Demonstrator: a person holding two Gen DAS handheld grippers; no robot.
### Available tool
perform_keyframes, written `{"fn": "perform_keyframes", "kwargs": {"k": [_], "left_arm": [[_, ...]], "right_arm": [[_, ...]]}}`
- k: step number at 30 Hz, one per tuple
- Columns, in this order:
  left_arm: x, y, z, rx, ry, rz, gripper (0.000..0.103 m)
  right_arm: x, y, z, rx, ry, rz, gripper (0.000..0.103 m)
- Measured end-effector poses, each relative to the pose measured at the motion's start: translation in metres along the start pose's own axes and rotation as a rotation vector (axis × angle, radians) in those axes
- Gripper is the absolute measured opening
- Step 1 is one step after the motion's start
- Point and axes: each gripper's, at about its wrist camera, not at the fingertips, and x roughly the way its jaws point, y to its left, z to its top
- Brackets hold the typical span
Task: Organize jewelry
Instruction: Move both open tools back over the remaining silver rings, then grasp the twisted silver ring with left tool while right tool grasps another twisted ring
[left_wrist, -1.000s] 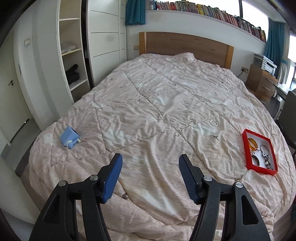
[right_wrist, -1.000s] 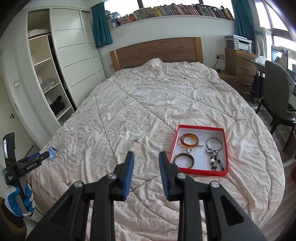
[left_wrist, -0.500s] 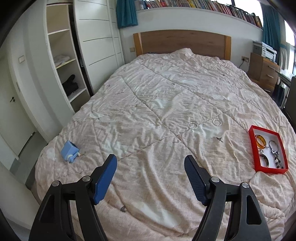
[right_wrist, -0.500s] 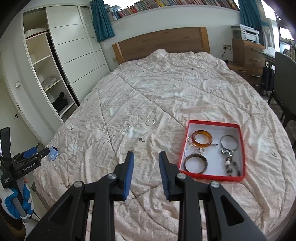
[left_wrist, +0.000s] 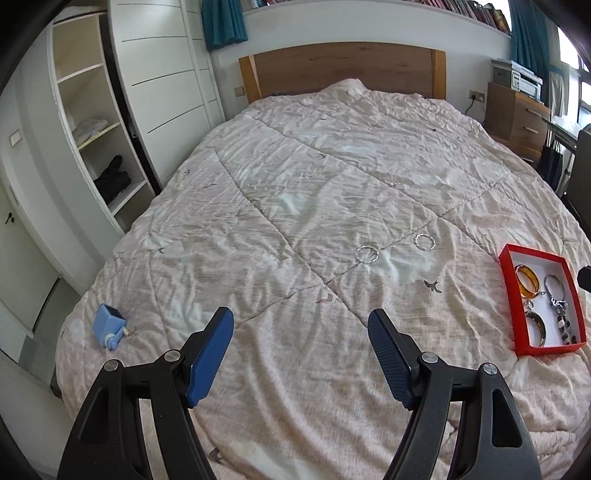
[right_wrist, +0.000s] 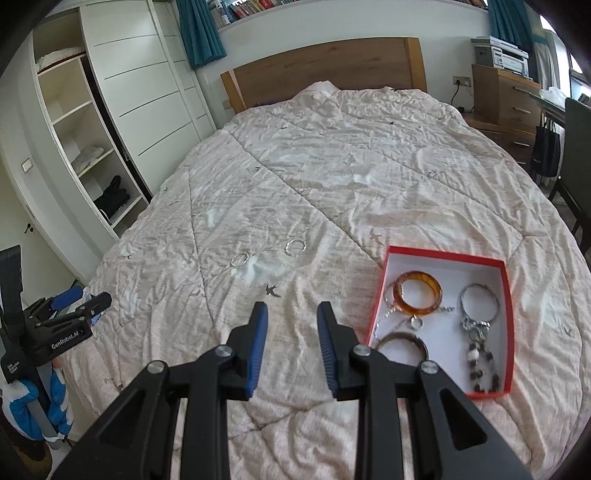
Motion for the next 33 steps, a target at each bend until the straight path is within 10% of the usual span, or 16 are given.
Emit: {"fn": "perform_keyframes", "kwargs": {"k": [17, 33], "left_arm": [[0.091, -0.006, 0.081, 0.006, 0.013, 0.008, 0.066], [0.219, -0.023, 0.068, -0.048, 0.197, -0.261, 0.033]], "right_arm": [[0.089, -0.006, 0.081, -0.031, 0.001, 0.005, 0.026], [0.225, -0.011, 0.073, -0.039, 0.139, 0.051, 0.025]]}}
